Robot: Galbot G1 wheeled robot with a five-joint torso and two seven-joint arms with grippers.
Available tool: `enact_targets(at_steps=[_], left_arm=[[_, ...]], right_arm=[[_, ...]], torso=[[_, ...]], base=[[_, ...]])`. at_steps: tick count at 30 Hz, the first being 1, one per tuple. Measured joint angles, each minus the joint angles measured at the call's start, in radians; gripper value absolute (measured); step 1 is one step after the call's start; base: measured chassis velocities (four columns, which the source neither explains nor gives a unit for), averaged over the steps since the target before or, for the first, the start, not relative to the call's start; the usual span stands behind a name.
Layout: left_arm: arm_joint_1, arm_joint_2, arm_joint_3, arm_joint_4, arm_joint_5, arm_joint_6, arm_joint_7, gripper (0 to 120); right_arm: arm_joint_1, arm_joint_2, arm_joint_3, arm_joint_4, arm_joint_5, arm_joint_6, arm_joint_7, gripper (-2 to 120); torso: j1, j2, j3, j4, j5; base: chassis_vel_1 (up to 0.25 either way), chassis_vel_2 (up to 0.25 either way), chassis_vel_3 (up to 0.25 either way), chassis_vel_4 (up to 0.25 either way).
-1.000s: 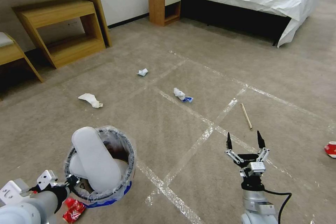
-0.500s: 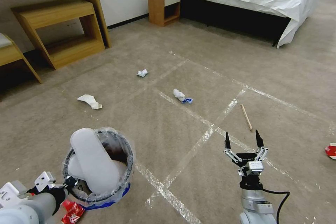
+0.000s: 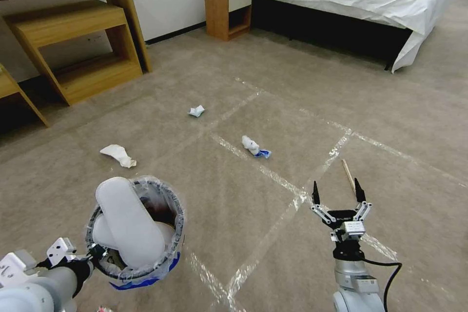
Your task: Pick up the trash bin and place the garbage on the floor into it.
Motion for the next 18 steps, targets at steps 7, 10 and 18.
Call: enact_targets(at_steps=[7, 10, 18], left_arm=[[-0.002, -0.005, 0.005, 0.001, 0.010, -0.010, -0.002, 0], [-0.001, -0.006, 0.005, 0.001, 0.011, -0.010, -0.002, 0], [0.001, -0.016, 0.004, -0.007, 0.015, -0.013, -0.005, 0]], right_arm=[[0.012, 0.001, -0.007, -0.010, -0.011, -0.001, 0.000, 100], [0.012, 0.001, -0.008, -0.012, -0.013, -0.001, 0.000, 100], [0.012, -0.003, -0.009, -0.014, -0.019, -0.001, -0.001, 100]], torso=[[0.000, 0.000, 0.000, 0.0001, -0.0001], [0.000, 0.000, 0.000, 0.0000, 0.0000], [0.000, 0.000, 0.000, 0.0001, 0.0002]], base=[[-0.174, 0.167, 0.174, -0.183], [-0.198, 0.192, 0.202, -0.204], [-0.193, 0.194, 0.201, -0.201]])
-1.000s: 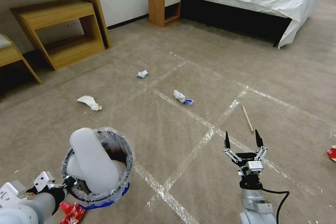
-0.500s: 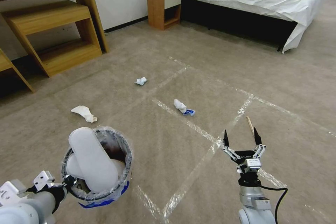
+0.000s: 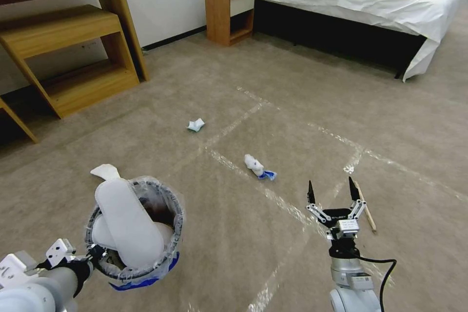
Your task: Pick up the trash bin and place the garbage on the floor into it.
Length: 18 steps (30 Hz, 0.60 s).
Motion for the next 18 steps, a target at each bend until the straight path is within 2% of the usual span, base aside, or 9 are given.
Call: enact_targets(at_steps=[18], left_arm=[[0.007, -0.016, 0.001, -0.008, 0.012, -0.007, -0.004, 0]], right_arm=[[0.005, -0.003, -0.006, -0.007, -0.007, 0.000, -0.002, 100]], torso=[[0.000, 0.000, 0.000, 0.0000, -0.0004]], base=[[-0.179, 0.181, 0.184, -0.187]])
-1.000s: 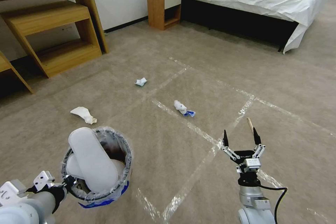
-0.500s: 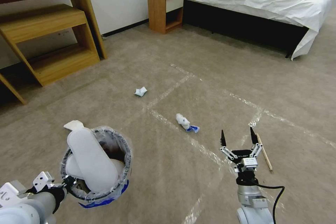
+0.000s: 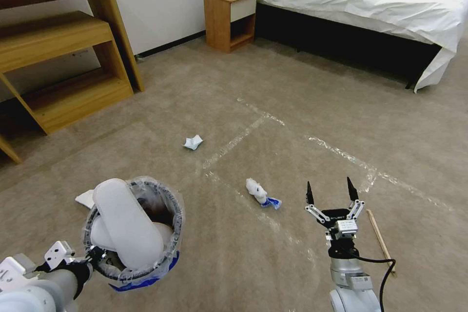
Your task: Pick up the trash bin and place the garbage on the floor into it.
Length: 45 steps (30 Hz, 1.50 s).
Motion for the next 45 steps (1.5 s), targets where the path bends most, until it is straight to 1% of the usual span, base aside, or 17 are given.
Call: enact_targets(at_steps=[8, 11, 30, 33, 34, 45], left_arm=[[-0.004, -0.007, 0.005, 0.001, 0.003, 0.000, 0.000, 0], [-0.005, -0.007, 0.005, 0.002, 0.003, -0.001, 0.000, 0], [-0.013, -0.001, 0.004, 0.011, 0.004, -0.004, -0.001, 0], [-0.013, 0.000, 0.004, 0.012, 0.003, -0.004, -0.001, 0], [-0.014, 0.000, 0.004, 0.013, 0.004, -0.004, -0.001, 0], [-0.009, 0.001, 0.004, 0.010, 0.003, -0.004, -0.002, 0]], right_arm=[[0.006, -0.001, -0.006, -0.008, -0.001, 0.000, -0.001, 100], [0.008, -0.001, -0.007, -0.010, -0.001, 0.000, -0.002, 100], [0.031, 0.001, -0.010, -0.030, -0.002, 0.000, -0.021, 100], [0.036, 0.002, -0.008, -0.034, -0.008, 0.000, -0.017, 100], [0.039, 0.001, -0.003, -0.036, -0.013, 0.000, -0.014, 100], [0.040, -0.014, 0.016, -0.047, -0.016, 0.000, -0.010, 100]], torso=[[0.000, 0.000, 0.000, 0.0000, 0.0005], [0.000, 0.000, 0.000, -0.0001, -0.0001], [0.000, 0.000, 0.000, -0.0001, 0.0004], [0.000, 0.000, 0.000, 0.0001, -0.0001], [0.000, 0.000, 0.000, 0.0000, 0.0003], [0.000, 0.000, 0.000, 0.0000, 0.0002]], base=[[-0.212, 0.201, 0.212, -0.202], [-0.199, 0.215, 0.192, -0.199], [-0.202, 0.207, 0.199, -0.211], [-0.085, 0.091, 0.087, -0.067], [0.000, 0.000, 0.000, 0.000], [0.008, -0.013, -0.011, 0.009]])
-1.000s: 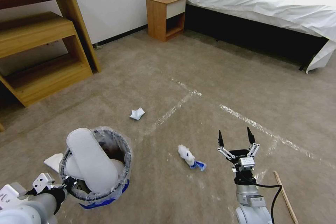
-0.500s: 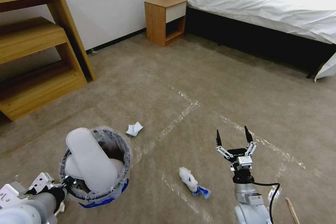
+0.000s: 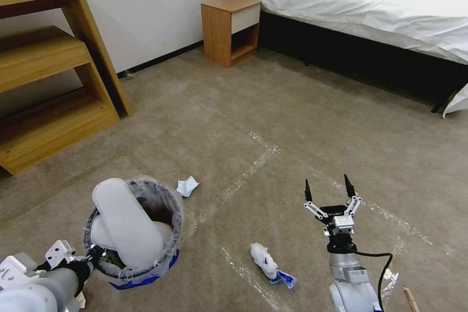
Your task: Pick up the trash bin and place the garbage on the floor into it.
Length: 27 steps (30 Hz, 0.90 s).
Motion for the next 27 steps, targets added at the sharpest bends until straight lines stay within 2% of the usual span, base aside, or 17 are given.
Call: enact_targets(at_steps=[10, 14, 16, 18, 19, 21, 22, 24, 26, 27], left_arm=[[0.009, -0.005, 0.000, -0.009, 0.003, 0.001, -0.001, 0], [0.019, 0.000, -0.005, -0.012, 0.004, 0.000, -0.002, 0], [0.023, 0.006, -0.012, -0.016, 0.004, -0.003, -0.006, 0], [0.024, 0.007, -0.013, -0.016, 0.004, -0.003, -0.007, 0], [0.025, 0.012, -0.018, -0.018, 0.002, -0.005, -0.010, 0], [0.025, 0.019, -0.023, -0.019, -0.001, -0.006, -0.012, 0], [0.025, 0.019, -0.023, -0.019, -0.001, -0.006, -0.012, 0], [0.024, 0.024, -0.029, -0.019, -0.003, -0.007, -0.014, 0], [0.024, 0.024, -0.029, -0.019, -0.003, -0.008, -0.014, 0], [0.023, 0.024, -0.030, -0.017, -0.003, -0.008, -0.015, 0]], right_arm=[[0.007, -0.015, 0.001, -0.003, 0.027, 0.000, -0.005, 100], [0.009, -0.054, -0.020, 0.000, 0.027, -0.008, -0.013, 100], [0.029, -0.122, -0.048, 0.000, 0.043, -0.045, 0.001, 100], [0.033, -0.139, -0.054, -0.001, 0.048, -0.051, 0.003, 100], [0.059, -0.244, -0.083, -0.024, 0.093, -0.065, -0.024, 100], [0.098, -0.371, -0.128, -0.062, 0.155, -0.066, -0.098, 100], [0.098, -0.371, -0.128, -0.062, 0.155, -0.066, -0.098, 100], [0.151, -0.489, -0.208, -0.103, 0.251, -0.069, -0.209, 100], [0.164, -0.513, -0.230, -0.109, 0.277, -0.072, -0.238, 100], [0.190, -0.558, -0.279, -0.123, 0.329, -0.080, -0.292, 100]], torso=[[0.000, 0.000, 0.000, -0.0001, 0.0000], [0.000, 0.000, 0.000, -0.0001, 0.0001], [0.000, 0.000, 0.000, -0.0001, 0.0002], [0.000, 0.000, 0.000, 0.0000, 0.0003], [0.000, 0.000, 0.000, 0.0000, 0.0003], [0.000, 0.000, 0.000, -0.0001, -0.0002], [0.000, 0.000, 0.000, -0.0001, -0.0002], [0.000, 0.000, 0.000, 0.0000, 0.0004], [0.000, 0.000, 0.000, 0.0000, 0.0003], [0.000, 0.000, 0.000, 0.0001, 0.0001]], base=[[0.000, 0.000, 0.000, 0.000], [0.000, 0.000, 0.000, 0.000], [0.000, 0.000, 0.000, 0.000], [0.000, 0.000, 0.000, 0.000], [0.000, 0.000, 0.000, 0.000], [0.000, 0.000, 0.000, 0.000], [0.000, 0.000, 0.000, 0.000], [0.000, 0.000, 0.000, 0.000], [0.000, 0.000, 0.000, 0.000], [0.000, 0.000, 0.000, 0.000]])
